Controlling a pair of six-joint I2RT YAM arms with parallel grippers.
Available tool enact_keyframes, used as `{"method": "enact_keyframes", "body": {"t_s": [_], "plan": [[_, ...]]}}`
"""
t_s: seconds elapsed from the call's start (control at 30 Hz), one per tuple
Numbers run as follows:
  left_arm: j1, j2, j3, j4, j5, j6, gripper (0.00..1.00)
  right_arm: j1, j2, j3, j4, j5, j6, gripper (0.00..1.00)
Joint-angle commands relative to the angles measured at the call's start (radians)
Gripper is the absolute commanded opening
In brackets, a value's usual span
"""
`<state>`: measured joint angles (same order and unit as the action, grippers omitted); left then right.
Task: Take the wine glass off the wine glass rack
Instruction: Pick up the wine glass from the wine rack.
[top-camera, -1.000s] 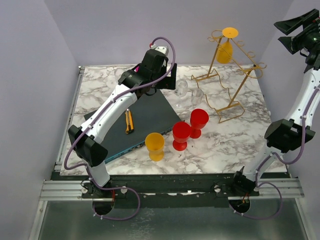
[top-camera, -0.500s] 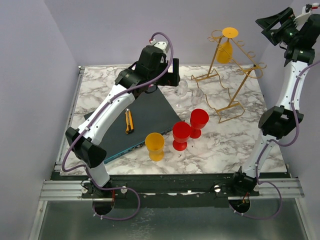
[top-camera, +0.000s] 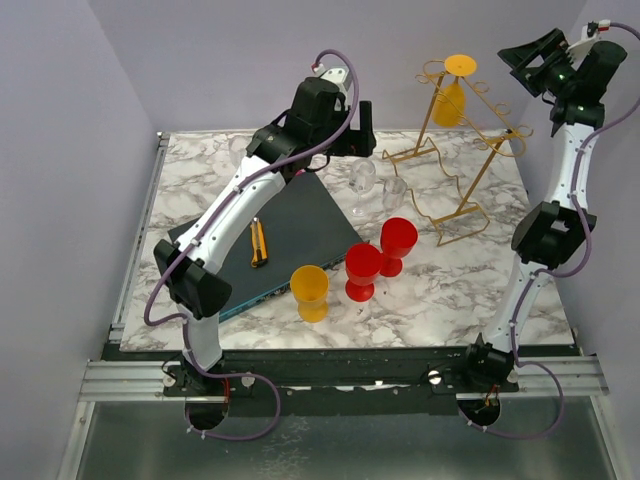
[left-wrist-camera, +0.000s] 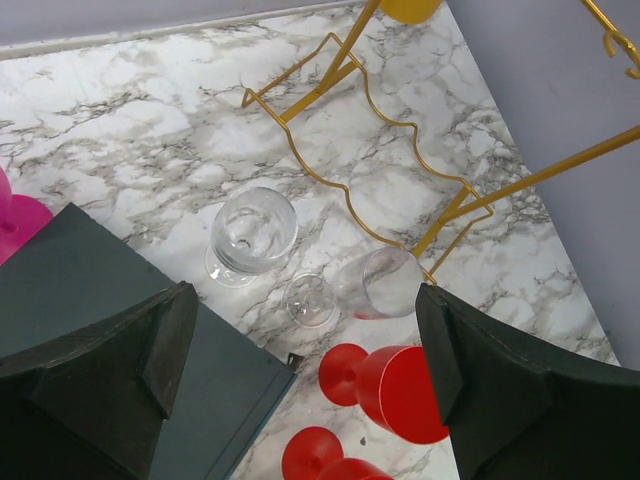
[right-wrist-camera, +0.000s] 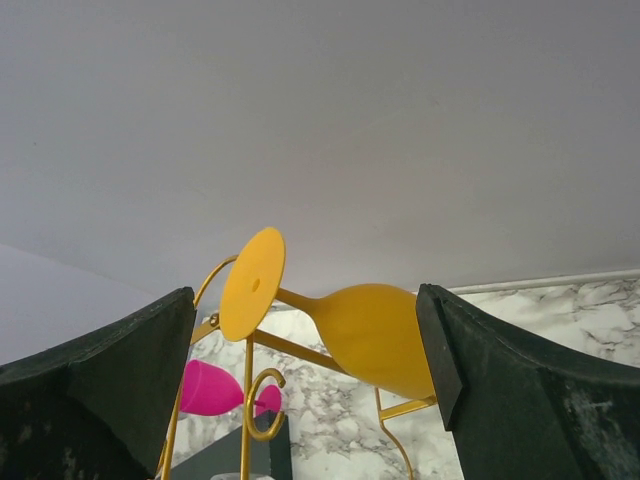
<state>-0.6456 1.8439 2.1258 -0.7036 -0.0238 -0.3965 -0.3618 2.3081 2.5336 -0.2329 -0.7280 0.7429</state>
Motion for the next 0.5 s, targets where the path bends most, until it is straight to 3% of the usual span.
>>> {"method": "enact_keyframes", "body": {"t_s": [0.0,0.47], "plan": [[-0.001,0.046,0.069,0.025,0.053,-0.023,0.99,0.032,0.047,0.018,0.07,-0.011,-0.012,0.99],[0.011,0.032,0.056,0.037,0.051,-0.018,0.99,0.085,0.134,0.024,0.189,-0.046,0.063,0.92]]}}
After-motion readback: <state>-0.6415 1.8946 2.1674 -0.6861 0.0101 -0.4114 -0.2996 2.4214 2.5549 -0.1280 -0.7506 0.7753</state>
